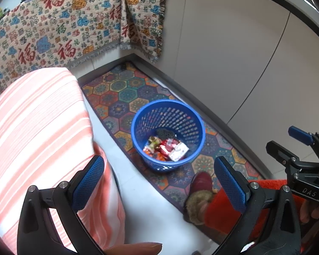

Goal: Collect trash

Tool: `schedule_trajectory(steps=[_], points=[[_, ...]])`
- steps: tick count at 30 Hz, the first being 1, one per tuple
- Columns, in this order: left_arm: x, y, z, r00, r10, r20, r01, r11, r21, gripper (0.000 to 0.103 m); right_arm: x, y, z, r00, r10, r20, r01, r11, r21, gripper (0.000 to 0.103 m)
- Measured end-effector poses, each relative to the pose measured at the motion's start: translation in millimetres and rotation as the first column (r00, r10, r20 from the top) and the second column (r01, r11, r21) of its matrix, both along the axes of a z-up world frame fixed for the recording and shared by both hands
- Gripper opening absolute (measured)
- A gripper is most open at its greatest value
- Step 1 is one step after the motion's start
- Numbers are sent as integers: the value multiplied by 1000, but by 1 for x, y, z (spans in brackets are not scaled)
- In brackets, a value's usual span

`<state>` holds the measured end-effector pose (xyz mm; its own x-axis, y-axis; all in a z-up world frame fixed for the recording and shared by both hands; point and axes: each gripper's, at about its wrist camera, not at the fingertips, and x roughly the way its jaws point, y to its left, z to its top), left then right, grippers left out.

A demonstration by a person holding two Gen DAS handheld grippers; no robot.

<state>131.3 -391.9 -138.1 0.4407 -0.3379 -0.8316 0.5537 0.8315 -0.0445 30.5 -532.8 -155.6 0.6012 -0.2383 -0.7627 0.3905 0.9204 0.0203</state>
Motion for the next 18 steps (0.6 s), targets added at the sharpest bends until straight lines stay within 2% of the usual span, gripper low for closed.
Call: schedule_trajectory(steps=[18], points=[[-1,-6,2,1000,-1,9,0,1000,4,102,2,0,-2,1000,2,-5,-2,1000,0,89]])
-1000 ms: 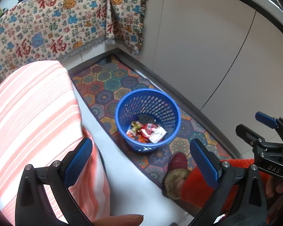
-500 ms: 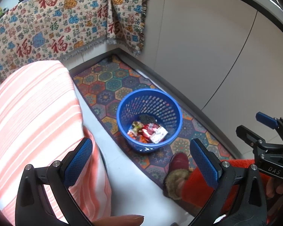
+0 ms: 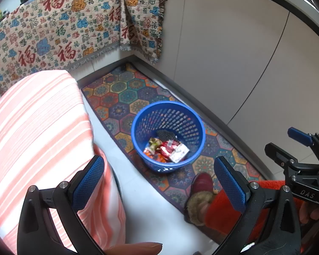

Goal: Collect trash

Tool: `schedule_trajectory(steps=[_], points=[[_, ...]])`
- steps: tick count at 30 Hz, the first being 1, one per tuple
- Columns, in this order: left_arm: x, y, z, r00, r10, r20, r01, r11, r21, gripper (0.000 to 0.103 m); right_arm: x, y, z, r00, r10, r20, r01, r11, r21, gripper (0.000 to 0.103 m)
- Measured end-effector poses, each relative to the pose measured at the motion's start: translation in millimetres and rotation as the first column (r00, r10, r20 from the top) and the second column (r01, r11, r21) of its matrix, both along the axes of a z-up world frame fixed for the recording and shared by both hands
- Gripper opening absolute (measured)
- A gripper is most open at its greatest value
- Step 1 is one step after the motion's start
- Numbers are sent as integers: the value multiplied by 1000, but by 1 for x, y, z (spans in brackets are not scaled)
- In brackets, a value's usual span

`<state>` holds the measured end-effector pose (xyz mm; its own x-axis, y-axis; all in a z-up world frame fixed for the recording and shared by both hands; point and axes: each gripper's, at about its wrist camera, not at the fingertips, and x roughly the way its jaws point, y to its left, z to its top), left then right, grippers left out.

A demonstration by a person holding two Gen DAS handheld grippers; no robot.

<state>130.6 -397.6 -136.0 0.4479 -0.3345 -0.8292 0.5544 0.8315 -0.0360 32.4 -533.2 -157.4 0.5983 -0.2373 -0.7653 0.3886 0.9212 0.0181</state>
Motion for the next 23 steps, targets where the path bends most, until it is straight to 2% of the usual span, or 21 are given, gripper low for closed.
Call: schedule_trajectory(steps=[16,23], points=[[3,1,-1,1000,-5,-12,5,1000,-1,102,0,-3,1,1000,-1,-1,1,1000,0,89],[2,2,0,1000,-17,-22,16,999,-39,102,-1,-6,-3,1000,-13,-3,13,1000,4,89]])
